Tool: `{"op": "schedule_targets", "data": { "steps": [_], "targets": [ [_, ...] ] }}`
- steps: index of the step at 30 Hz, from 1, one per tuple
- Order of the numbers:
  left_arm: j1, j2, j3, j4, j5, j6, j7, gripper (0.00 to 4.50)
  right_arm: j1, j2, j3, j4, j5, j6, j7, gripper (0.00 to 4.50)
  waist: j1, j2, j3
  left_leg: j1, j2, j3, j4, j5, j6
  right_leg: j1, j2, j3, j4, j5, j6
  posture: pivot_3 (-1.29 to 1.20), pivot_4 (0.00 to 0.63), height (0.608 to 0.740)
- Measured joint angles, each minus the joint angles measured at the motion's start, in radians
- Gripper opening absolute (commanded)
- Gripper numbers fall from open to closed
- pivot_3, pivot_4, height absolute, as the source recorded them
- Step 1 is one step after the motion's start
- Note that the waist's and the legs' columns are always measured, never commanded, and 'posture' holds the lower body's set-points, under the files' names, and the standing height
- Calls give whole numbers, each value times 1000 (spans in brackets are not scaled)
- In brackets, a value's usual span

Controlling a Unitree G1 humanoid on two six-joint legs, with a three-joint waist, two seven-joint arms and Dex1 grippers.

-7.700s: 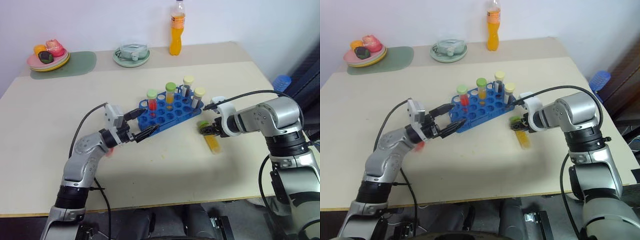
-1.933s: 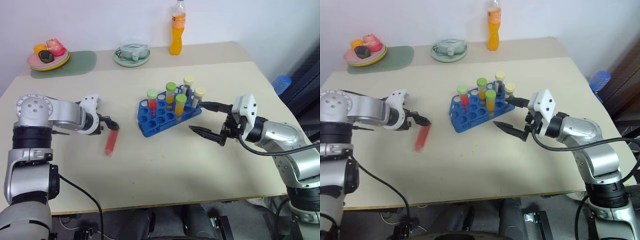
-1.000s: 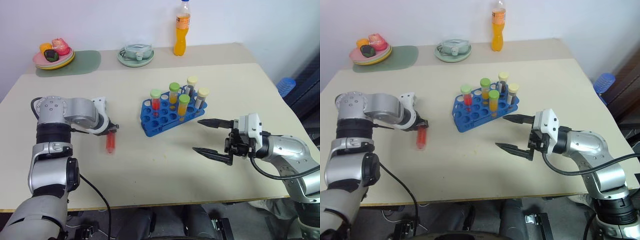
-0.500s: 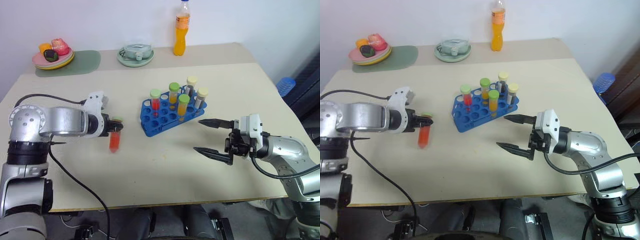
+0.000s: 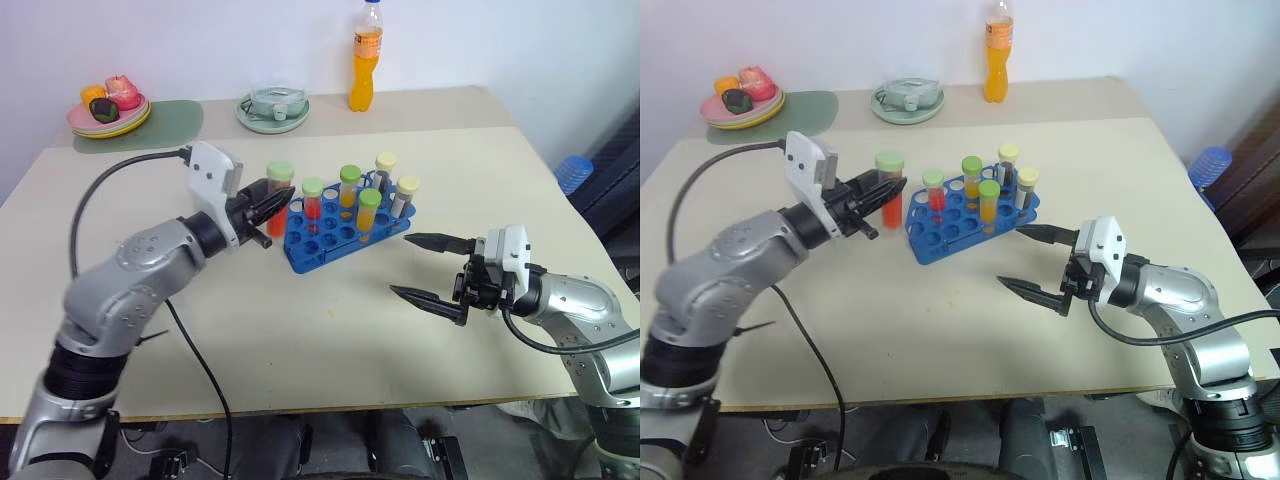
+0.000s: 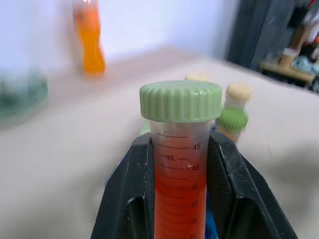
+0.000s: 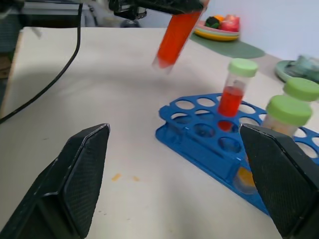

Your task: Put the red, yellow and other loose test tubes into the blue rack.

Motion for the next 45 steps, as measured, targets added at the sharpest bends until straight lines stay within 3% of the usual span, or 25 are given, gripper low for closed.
{"op": "schedule_targets", "data": {
  "steps": [6, 14, 31, 38, 39, 45],
  "targets": [
    [14, -157, -117, 185, 262, -344, -161, 795, 35, -14, -36, -44, 7, 29, -32, 4267, 1, 0, 0, 0, 0, 0, 0, 0, 0, 0, 0, 0, 0, 0, 0, 0, 150, 740],
    [4, -325, -133, 393, 400, -500, -189, 795, 95, -38, -95, -134, 45, 96, -80, 4267, 1, 0, 0, 0, 0, 0, 1, 0, 0, 0, 0, 0, 0, 0, 0, 0, 150, 740],
    [-11, -412, -101, 541, 471, -610, -221, 795, 115, -51, -149, -196, 87, 162, -134, 4267, 1, 0, 0, 0, 0, 0, 1, 0, 1, 1, 0, -1, 1, 0, 0, 0, 150, 740],
    [20, -426, -78, 539, 386, -524, -318, 4281, 112, -51, -146, -196, 87, 163, -143, 4267, 0, -1, 0, 0, 0, -1, 1, 0, 1, 0, 0, -1, 1, 0, 0, 0, 150, 740],
    [20, -428, -75, 539, 385, -520, -319, 4458, 112, -50, -143, -196, 87, 162, -145, 4267, 0, -1, 0, 0, 0, -1, 1, 0, 1, 0, 0, -1, 1, 0, 0, 0, 150, 740],
    [23, -425, -58, 509, 374, -484, -319, 4458, 110, -46, -124, -195, 84, 159, -149, 4267, 0, -1, 0, 0, 0, -1, 1, 0, 1, 0, 0, -1, 1, 0, 0, 0, 150, 740]
  ]
}}
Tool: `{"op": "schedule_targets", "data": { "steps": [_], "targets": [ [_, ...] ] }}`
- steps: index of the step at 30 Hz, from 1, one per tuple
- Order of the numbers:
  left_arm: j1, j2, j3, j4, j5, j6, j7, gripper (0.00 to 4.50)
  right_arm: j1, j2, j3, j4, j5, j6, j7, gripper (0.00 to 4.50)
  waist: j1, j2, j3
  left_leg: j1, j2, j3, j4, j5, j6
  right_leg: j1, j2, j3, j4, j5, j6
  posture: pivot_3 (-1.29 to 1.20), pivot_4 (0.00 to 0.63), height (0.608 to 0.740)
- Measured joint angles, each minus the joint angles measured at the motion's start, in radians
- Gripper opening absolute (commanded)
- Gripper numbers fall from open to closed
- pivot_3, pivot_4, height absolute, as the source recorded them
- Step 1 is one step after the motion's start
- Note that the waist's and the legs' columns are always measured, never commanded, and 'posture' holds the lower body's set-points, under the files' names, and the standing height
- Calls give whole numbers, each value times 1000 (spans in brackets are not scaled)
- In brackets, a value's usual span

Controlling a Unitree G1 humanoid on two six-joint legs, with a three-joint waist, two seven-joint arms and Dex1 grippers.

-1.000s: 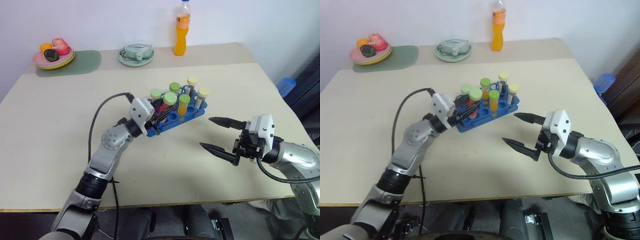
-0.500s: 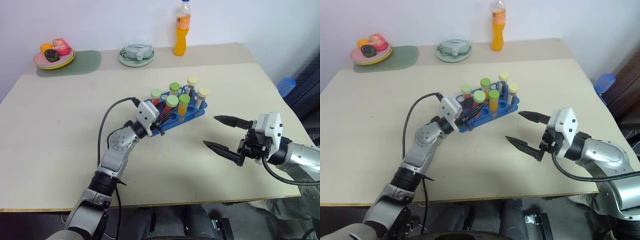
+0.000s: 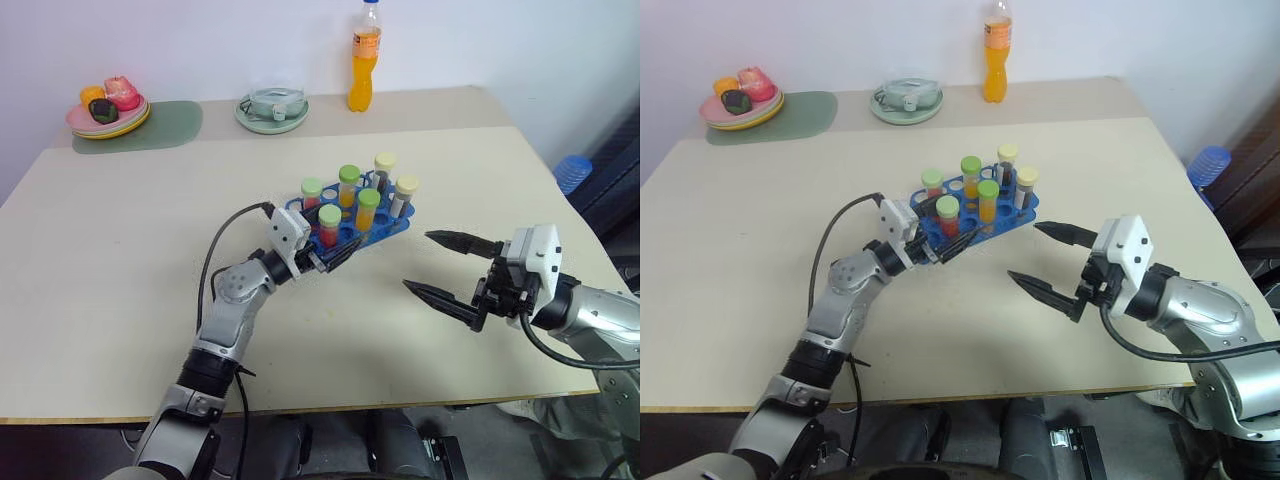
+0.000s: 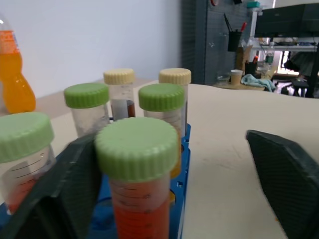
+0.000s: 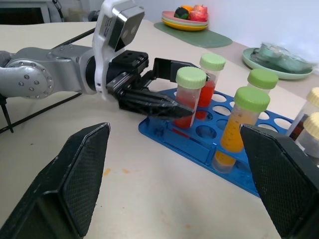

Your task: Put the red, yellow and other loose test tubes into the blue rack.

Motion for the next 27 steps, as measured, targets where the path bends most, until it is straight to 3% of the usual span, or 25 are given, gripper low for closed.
{"op": "schedule_targets", "data": {
  "steps": [9, 19, 27],
  "targets": [
    [81, 51, 62, -133, -11, 74, 40, 4458, 0, 45, 28, 36, -31, -33, -11, 4267, -1, 0, 0, 0, 0, 0, 0, 0, 0, 0, 0, 0, 0, 0, 0, 0, 150, 740],
    [266, 269, 252, -283, -124, 192, -24, 4458, 45, 126, 31, 168, -180, -79, -173, 4267, -1, 1, 0, 0, 0, 0, -1, 0, 0, 0, 0, 0, 0, 0, 0, 0, 150, 740],
    [341, 331, 326, -351, -184, 259, -46, 4458, 78, 164, -39, 254, -212, -144, -217, 4267, -2, 1, 0, 1, 0, 0, -1, 0, 0, 0, 0, 0, 0, 0, 0, 0, 150, 740]
  ]
}}
